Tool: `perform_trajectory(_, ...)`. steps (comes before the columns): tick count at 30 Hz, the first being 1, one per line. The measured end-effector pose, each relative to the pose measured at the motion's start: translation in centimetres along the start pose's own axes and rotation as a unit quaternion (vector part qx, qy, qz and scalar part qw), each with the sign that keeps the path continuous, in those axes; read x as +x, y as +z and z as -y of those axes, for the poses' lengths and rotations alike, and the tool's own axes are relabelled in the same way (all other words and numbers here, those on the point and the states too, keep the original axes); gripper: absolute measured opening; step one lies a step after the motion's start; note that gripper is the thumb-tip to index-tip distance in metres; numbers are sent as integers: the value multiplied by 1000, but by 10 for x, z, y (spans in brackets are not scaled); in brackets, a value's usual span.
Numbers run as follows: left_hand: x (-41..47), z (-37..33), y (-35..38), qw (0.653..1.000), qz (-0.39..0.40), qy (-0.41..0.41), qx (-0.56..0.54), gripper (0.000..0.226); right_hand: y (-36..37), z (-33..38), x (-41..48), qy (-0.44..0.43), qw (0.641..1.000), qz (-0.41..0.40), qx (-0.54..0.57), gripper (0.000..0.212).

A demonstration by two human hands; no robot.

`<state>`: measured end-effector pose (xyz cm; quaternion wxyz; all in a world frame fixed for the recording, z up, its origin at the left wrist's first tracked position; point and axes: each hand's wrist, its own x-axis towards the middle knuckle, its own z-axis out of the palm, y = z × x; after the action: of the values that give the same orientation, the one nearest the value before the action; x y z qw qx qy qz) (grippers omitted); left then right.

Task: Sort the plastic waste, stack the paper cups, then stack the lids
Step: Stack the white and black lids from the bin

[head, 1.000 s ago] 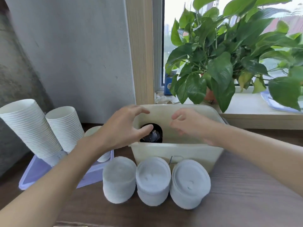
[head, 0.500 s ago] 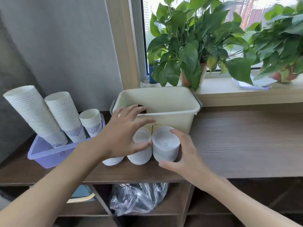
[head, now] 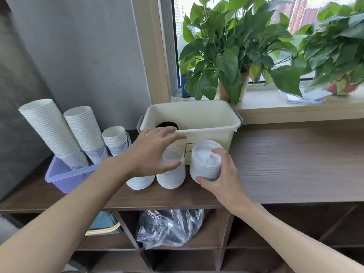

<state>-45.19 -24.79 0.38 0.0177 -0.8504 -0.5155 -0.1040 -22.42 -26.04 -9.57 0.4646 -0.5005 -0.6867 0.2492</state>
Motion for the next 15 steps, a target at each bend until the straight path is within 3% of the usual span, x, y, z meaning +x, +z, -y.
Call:
perform_trajectory(6,5,-2,-9,995,-23,-13,-96,66,-40,34,10,-52,999,-6,15,73)
perform_trajectory(12,25,-4,-39,961,-79,-18,-265,42,-61,75,51,-109,994,-4,31,72)
perform_trajectory(15,39,-5,-60,939,-83,-8,-335,56,-61,86,82,-122,992,13,20,71)
